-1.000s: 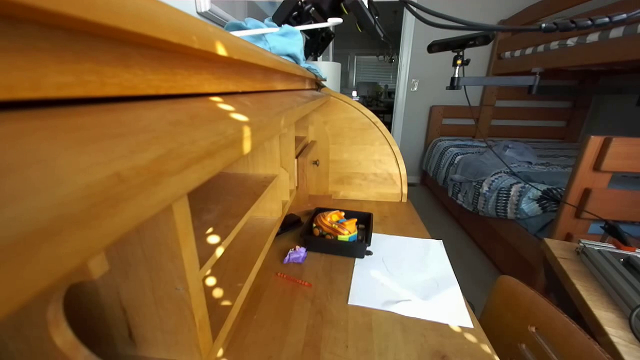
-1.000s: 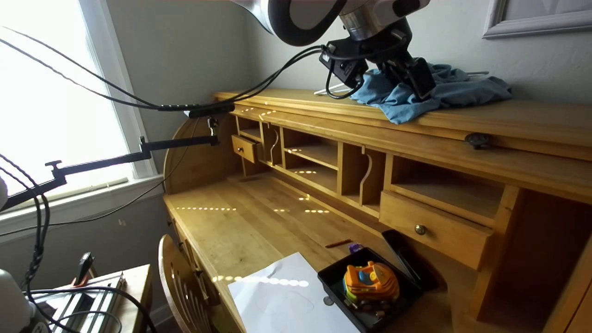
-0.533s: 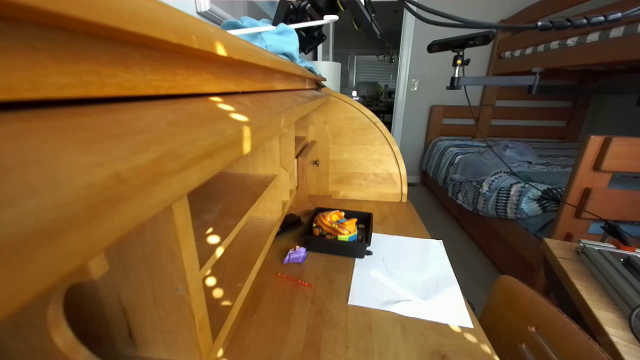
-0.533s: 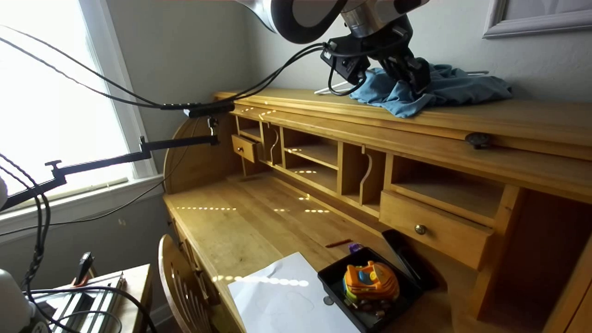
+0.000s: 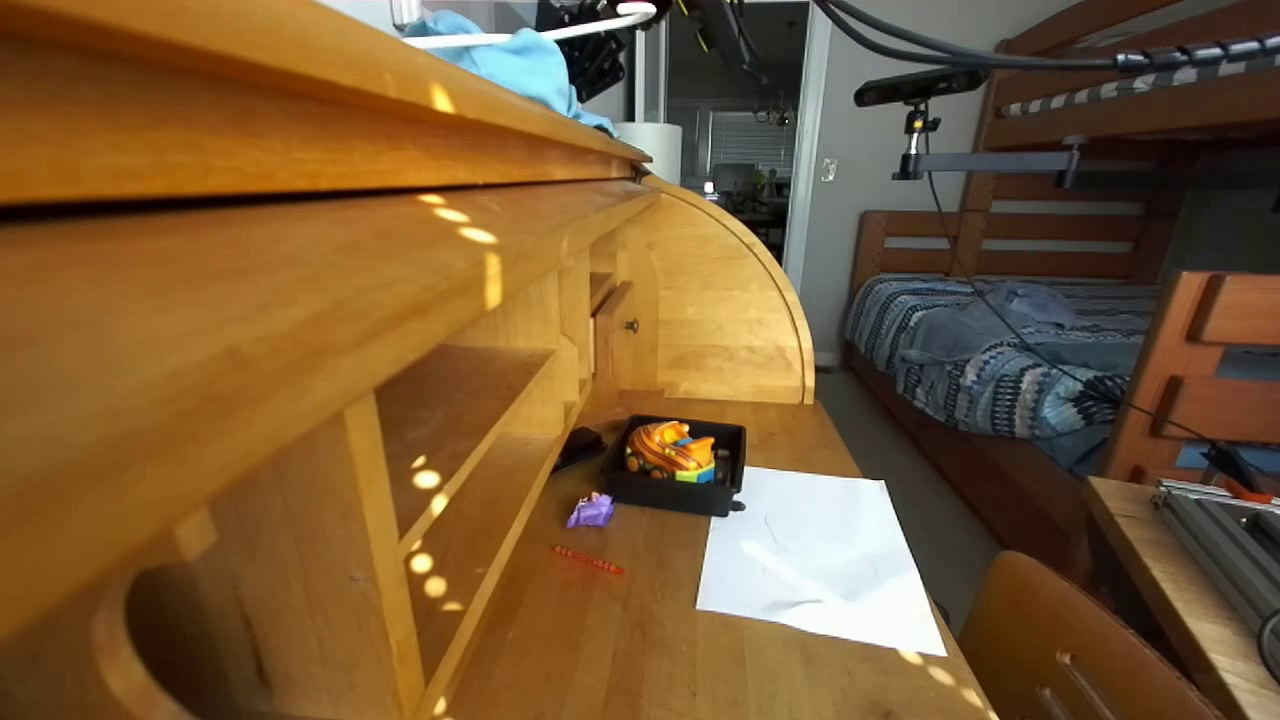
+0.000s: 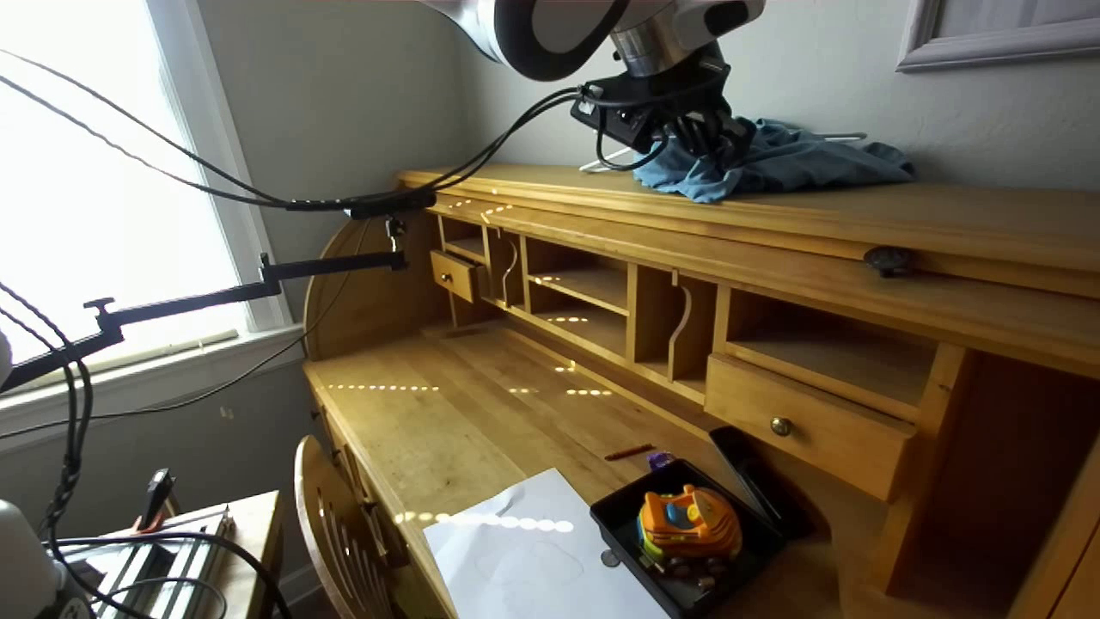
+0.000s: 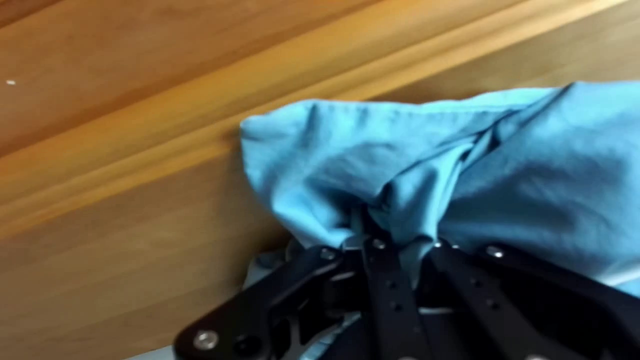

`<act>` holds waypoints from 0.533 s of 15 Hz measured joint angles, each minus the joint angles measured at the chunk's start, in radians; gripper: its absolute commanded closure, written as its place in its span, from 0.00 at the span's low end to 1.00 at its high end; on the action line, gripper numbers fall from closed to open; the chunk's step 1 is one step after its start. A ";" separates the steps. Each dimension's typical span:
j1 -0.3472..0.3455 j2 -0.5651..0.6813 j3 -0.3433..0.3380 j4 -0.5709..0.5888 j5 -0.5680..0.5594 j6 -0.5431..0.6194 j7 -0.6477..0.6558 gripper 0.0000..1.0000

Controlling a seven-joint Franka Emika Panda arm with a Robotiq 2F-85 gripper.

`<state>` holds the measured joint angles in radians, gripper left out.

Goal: Use the blue cloth to clean the cabinet

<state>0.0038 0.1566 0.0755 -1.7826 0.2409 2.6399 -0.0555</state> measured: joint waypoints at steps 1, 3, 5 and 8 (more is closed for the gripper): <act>0.012 -0.003 0.016 0.000 0.000 -0.011 -0.021 0.98; 0.039 -0.009 0.047 -0.001 0.000 -0.032 -0.054 0.98; 0.066 -0.015 0.078 -0.001 0.000 -0.056 -0.087 0.98; 0.097 -0.026 0.119 0.000 0.001 -0.101 -0.140 0.98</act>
<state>0.1003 0.1304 0.1940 -1.7830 0.2415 2.5391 -0.1957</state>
